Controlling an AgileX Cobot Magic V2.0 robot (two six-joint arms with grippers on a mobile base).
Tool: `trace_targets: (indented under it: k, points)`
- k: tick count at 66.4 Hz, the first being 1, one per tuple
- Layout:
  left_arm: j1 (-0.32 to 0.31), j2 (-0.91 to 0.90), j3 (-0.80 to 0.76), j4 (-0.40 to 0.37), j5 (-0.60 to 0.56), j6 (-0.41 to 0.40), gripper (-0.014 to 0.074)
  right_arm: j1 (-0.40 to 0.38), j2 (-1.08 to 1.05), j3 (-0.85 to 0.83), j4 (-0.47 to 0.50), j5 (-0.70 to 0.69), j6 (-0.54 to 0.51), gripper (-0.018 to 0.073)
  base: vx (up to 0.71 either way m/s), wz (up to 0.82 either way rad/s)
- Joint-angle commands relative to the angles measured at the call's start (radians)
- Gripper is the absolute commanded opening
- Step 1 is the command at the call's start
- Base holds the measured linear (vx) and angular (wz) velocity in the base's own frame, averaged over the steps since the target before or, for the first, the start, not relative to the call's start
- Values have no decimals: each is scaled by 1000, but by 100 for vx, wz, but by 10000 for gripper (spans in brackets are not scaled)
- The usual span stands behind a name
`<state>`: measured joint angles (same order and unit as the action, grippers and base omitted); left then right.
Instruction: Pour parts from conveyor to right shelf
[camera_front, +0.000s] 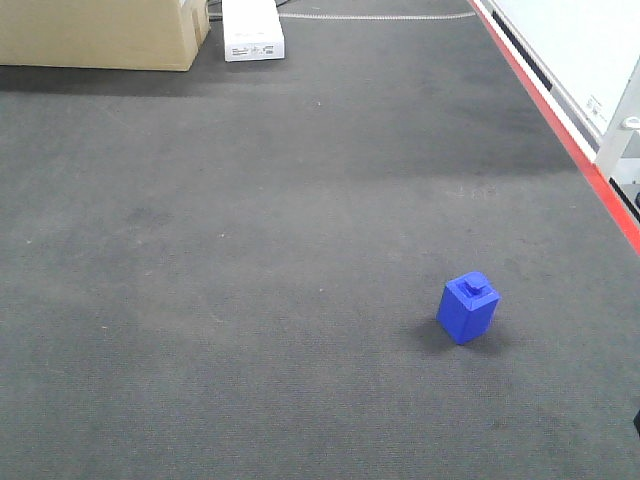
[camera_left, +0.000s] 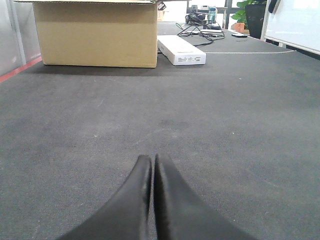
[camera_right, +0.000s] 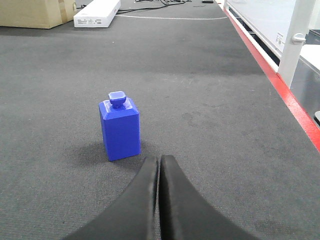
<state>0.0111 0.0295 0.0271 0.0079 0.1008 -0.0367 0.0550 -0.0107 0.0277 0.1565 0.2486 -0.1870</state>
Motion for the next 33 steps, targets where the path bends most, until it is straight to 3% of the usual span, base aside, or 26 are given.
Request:
trace_targets:
  k: [1, 17, 33]
  points:
    - [-6, 16, -20, -8, -79, -8, -6, -1, -13, 8, -7, -115, -10, -9, 0, 0]
    - [-6, 16, -20, -8, -79, -8, -6, -1, -12, 3, -3, -325, -8, -9, 0, 0]
    - [-6, 16, -20, -8, -79, -8, -6, 1, 28, -164, -15, -228, 51, -9, 0, 0]
